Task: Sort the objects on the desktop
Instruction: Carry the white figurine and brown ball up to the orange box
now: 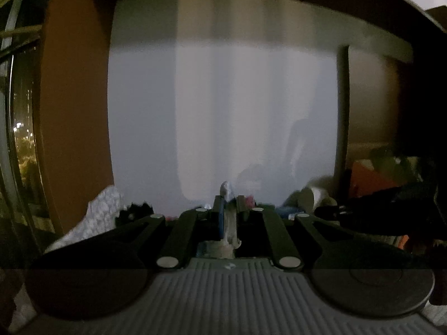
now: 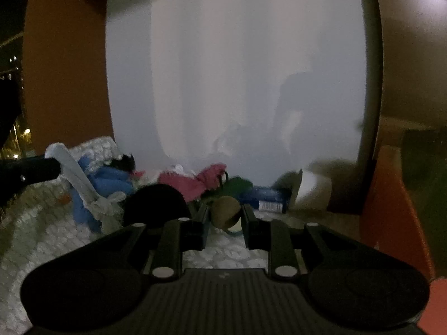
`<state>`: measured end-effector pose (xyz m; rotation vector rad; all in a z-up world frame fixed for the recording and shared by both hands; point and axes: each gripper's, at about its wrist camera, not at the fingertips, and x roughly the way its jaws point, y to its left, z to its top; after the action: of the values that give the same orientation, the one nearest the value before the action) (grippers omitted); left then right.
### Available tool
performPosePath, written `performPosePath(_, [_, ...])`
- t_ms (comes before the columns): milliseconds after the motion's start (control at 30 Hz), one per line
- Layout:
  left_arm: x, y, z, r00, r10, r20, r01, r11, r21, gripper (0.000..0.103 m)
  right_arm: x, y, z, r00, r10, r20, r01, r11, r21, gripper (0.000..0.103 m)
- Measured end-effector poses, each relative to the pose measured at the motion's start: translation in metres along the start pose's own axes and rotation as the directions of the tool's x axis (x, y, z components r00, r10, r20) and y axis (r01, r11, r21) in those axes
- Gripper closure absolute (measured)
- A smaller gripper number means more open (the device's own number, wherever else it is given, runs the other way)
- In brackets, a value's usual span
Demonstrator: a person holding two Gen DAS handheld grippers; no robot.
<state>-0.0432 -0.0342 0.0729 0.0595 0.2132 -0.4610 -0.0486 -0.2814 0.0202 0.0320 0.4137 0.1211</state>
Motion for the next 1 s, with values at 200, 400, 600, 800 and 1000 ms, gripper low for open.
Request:
performPosePath(200, [-0.003,-0.011,0.011,0.999,-0.013,0.048,0.012,1.0,0.026,0.093,-0.018,0.002,0.011,0.998,0.017,0.059,-0.016,1.0,-0.003,0.082])
performPosePath(400, [0.0,-0.023,0.021,0.997,-0.03,0.076,0.027,0.999,0.033,0.093,-0.036,0.001,0.021,0.994,0.018,0.104,-0.018,1.0,-0.006,0.082])
performPosePath(600, [-0.002,-0.031,0.035,0.992,-0.042,0.117,0.036,0.998,0.051,0.093,-0.052,-0.006,0.029,0.991,0.004,0.136,-0.003,1.0,-0.008,0.082])
performPosePath(800, [0.0,-0.041,0.045,0.991,-0.048,0.126,0.04,0.997,0.066,0.093,-0.07,-0.014,0.037,0.985,-0.017,0.174,0.018,1.0,-0.007,0.082])
performPosePath(1000, [0.002,-0.055,0.051,0.991,-0.061,0.121,0.051,0.995,0.08,0.093,-0.087,-0.027,0.043,0.978,-0.042,0.207,0.045,0.999,-0.006,0.082])
